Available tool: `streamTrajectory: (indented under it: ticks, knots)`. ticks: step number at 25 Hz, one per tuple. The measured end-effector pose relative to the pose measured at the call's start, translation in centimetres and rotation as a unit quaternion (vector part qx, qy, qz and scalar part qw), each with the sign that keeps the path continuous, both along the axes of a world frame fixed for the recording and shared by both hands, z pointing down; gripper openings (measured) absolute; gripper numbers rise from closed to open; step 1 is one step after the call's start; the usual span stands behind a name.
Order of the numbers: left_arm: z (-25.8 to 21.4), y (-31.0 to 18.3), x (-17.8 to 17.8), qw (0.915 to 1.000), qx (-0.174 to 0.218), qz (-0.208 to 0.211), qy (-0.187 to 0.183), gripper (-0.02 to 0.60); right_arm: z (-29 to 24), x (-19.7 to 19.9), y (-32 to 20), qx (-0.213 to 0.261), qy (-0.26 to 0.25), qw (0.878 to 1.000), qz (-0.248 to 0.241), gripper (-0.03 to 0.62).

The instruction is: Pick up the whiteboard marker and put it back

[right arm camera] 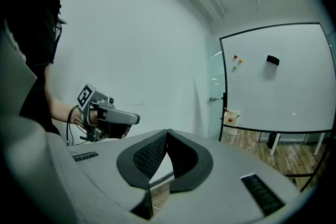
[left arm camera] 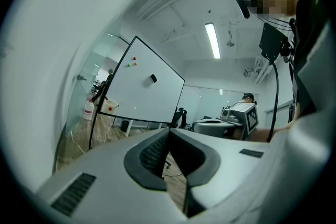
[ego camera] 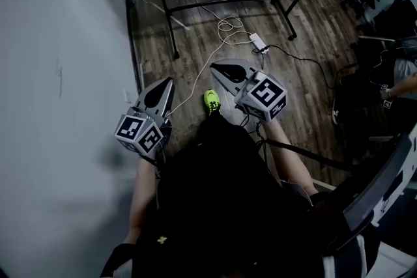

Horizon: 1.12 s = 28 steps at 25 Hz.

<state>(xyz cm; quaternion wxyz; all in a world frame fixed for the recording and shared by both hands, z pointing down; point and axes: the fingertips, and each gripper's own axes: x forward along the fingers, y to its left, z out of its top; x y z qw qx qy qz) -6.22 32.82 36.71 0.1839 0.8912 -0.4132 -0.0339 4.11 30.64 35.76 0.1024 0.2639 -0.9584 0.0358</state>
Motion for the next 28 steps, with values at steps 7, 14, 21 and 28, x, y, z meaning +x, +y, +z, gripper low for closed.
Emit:
streamTrajectory:
  ticks: [7,14,21,28]
  knots:
    - [0.8,-6.6,1.4,0.9999,-0.005,-0.007,-0.013,0.032,1.1,-0.3,-6.9,0.001,0.009,0.999,-0.032,0.0]
    - [2.0,-13.8,3.1,0.999,-0.029,-0.029,-0.02,0.032,2.0,1.1,-14.5,-0.02,0.0,0.998,-0.055,0.0]
    - [2.3,-20.1,4.1,0.9972,-0.04,-0.058,-0.023,0.032,2.7,2.2,-21.2,-0.041,-0.017,0.996,-0.078,0.0]
    - [2.6,-25.1,5.1,0.9958,-0.045,-0.071,-0.036,0.032,3.7,3.8,-26.5,-0.048,-0.018,0.995,-0.082,0.0]
